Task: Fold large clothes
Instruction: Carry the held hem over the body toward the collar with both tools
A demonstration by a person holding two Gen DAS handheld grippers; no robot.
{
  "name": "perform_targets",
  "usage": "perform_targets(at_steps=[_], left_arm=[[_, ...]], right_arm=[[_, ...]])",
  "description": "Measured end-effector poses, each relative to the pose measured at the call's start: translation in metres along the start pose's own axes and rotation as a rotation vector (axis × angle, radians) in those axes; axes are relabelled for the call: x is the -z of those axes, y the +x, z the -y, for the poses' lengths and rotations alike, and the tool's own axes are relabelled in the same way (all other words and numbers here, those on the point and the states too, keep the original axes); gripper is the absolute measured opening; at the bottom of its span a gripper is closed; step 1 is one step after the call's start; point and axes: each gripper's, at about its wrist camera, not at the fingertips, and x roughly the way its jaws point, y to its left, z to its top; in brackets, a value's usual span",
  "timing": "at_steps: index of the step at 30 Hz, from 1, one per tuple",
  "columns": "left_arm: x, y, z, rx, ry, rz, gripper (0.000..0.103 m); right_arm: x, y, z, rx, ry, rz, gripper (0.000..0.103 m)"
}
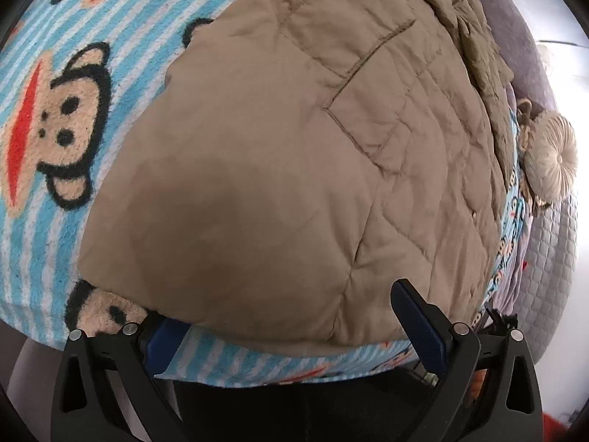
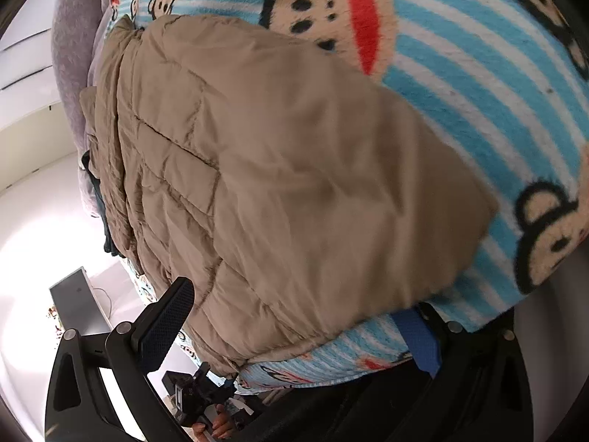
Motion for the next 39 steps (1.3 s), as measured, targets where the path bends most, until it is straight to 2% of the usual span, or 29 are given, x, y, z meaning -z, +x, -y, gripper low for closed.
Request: perform_targets(at_steps=[4,6,7,8,9,10,11,12,13,22,29,34,39], left_arm=[[0.002,-0.009,0.020,0.048,0.063,0.046,0.102],[0.000,-0.009,0.031,0.045,0.104,0.054,0.099],[-0.001,-0.009,0.035,0.027,0.122,0.060,0.083],[-0.003,-0.007,0.038,-0.005,0.136,0.063,0.062],[-0.005,-0.007,0.039,-0.027,0.143,0.064,0.049],[-0.007,-0.006,0.039,-0.039,0.146,0.066,0.027],[-0.010,-0.008,0.037,-0.030,0.139,0.075,0.021],[-0.011,-0.011,0.036,-0.017,0.132,0.085,0.020],[-0.013,-0.017,0.035,-0.002,0.131,0.098,0.014],[-0.031,-0.063,0.065,0.102,0.151,0.232,0.014],[-0.069,-0.113,0.114,0.188,0.250,0.363,0.014],[-0.101,-0.141,0.150,0.210,0.311,0.438,0.014],[-0.141,-0.160,0.183,0.194,0.365,0.498,0.014]], right_arm=[[0.002,0.003,-0.012,-0.058,-0.015,-0.008,0.101],[0.004,0.007,-0.016,-0.055,-0.019,-0.010,0.095],[0.005,0.009,-0.016,-0.047,-0.015,-0.014,0.079],[0.006,0.011,-0.017,-0.030,-0.007,-0.016,0.058],[0.006,0.012,-0.016,-0.008,0.005,-0.015,0.048],[0.007,0.012,-0.017,-0.002,0.013,-0.010,0.030],[0.008,0.012,-0.017,-0.008,0.012,-0.007,0.019],[0.009,0.010,-0.019,-0.016,0.004,-0.002,0.016],[0.010,0.007,-0.023,-0.010,-0.012,0.010,0.012],[0.013,-0.007,-0.076,-0.047,-0.170,0.052,0.009],[0.002,-0.037,-0.144,-0.088,-0.316,0.109,0.008],[-0.011,-0.055,-0.203,-0.130,-0.429,0.153,0.008],[-0.033,-0.058,-0.259,-0.156,-0.515,0.186,0.008]])
